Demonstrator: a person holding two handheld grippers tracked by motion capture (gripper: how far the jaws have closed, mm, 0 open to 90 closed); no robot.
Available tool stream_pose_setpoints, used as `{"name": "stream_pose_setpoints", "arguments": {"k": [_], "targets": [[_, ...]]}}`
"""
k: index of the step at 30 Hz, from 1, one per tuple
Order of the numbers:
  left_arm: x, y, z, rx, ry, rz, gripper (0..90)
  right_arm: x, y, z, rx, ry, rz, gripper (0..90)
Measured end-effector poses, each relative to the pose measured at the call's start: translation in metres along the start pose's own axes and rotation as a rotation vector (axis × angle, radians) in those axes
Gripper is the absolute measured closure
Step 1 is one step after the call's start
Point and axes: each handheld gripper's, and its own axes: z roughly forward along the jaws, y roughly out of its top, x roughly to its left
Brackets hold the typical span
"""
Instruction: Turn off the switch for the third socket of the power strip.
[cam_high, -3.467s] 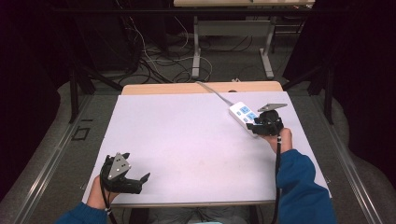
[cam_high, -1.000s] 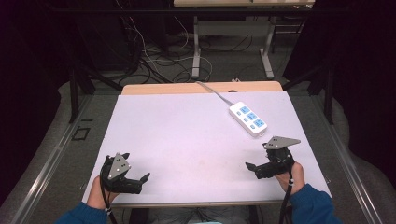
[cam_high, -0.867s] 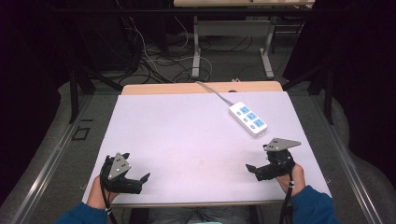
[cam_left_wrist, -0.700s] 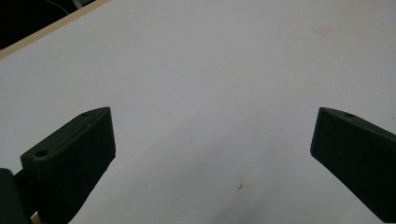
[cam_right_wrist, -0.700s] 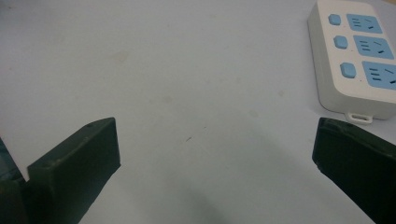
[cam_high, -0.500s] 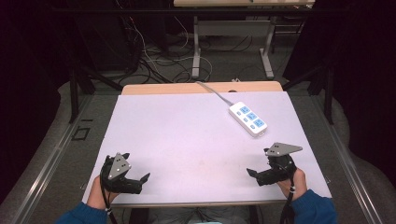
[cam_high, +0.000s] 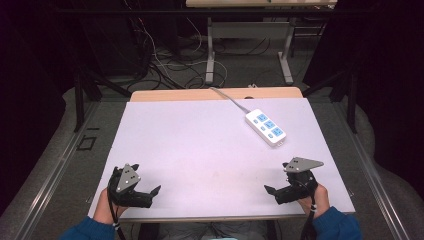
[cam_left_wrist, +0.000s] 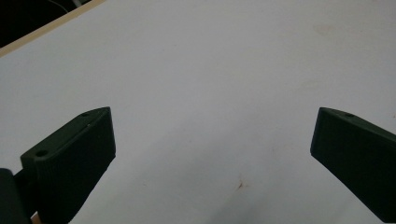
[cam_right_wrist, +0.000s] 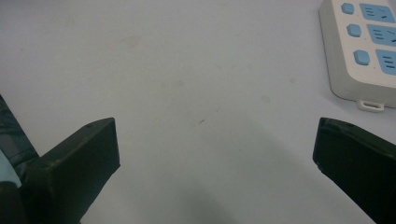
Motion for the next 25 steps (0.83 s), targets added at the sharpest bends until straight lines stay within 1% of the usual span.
{"name": "stream_pose_setpoints", "arguments": {"k": [1, 2, 3, 4, 6, 7, 8, 10, 13, 19, 21, 22, 23, 24, 25], "targets": [[-0.0003, -0.0001, 0.0006, -0.005, 0.003, -0.001, 0.2, 0.0007, -0.0003, 0.0000, 0.002, -0.004, -0.002, 0.0], [0.0003, 0.0001, 0.0003, -0.005, 0.009, 0.010, 0.2, 0.0008, -0.0008, -0.0001, 0.005, 0.000, -0.007, 0.0], [0.0000, 0.0002, 0.0000, 0.001, 0.004, 0.008, 0.2, 0.0014, -0.0014, 0.0007, 0.000, -0.003, -0.008, 0.0], [-0.0007, 0.0000, 0.0003, 0.002, -0.001, -0.002, 0.2, 0.0023, -0.0021, 0.0003, 0.009, 0.002, -0.001, 0.0], [-0.0004, 0.0000, 0.0003, 0.004, 0.002, 0.001, 0.2, 0.0030, -0.0038, 0.0010, 0.015, 0.008, -0.002, 0.0], [-0.0003, -0.0001, 0.0005, 0.002, 0.000, -0.001, 0.2, 0.0036, -0.0046, 0.0020, 0.009, 0.005, -0.004, 0.0], [-0.0003, -0.0001, 0.0005, 0.004, 0.002, 0.000, 0.2, 0.0038, -0.0047, 0.0016, 0.025, 0.009, -0.011, 0.0], [-0.0009, 0.0000, 0.0006, 0.005, -0.003, -0.001, 0.2, 0.0053, -0.0049, 0.0024, 0.020, 0.002, -0.008, 0.0], [-0.0008, 0.0000, 0.0009, 0.005, -0.003, -0.001, 0.2, 0.0051, -0.0053, 0.0021, 0.023, 0.005, -0.016, 0.0], [-0.0006, 0.0000, 0.0011, 0.004, -0.002, 0.000, 0.2, 0.0054, -0.0054, 0.0033, 0.023, 0.004, -0.015, 0.0], [-0.0008, 0.0001, 0.0010, 0.006, -0.003, -0.001, 0.2, 0.0048, -0.0052, 0.0032, 0.018, 0.000, -0.027, 0.0], [-0.0008, 0.0001, 0.0011, 0.006, -0.003, 0.000, 0.2, 0.0051, -0.0050, 0.0022, 0.030, 0.007, -0.023, 0.0], [-0.0009, 0.0002, 0.0011, 0.005, -0.003, -0.001, 0.2, 0.0054, -0.0050, 0.0021, 0.029, 0.005, -0.021, 0.0], [-0.0009, 0.0002, 0.0011, 0.005, -0.004, 0.000, 0.2, 0.0045, -0.0048, 0.0024, 0.026, 0.004, -0.035, 0.0], [-0.0009, 0.0001, 0.0012, 0.004, -0.006, 0.000, 0.2, 0.0051, -0.0050, 0.0022, 0.030, 0.007, -0.027, 0.0]]}}
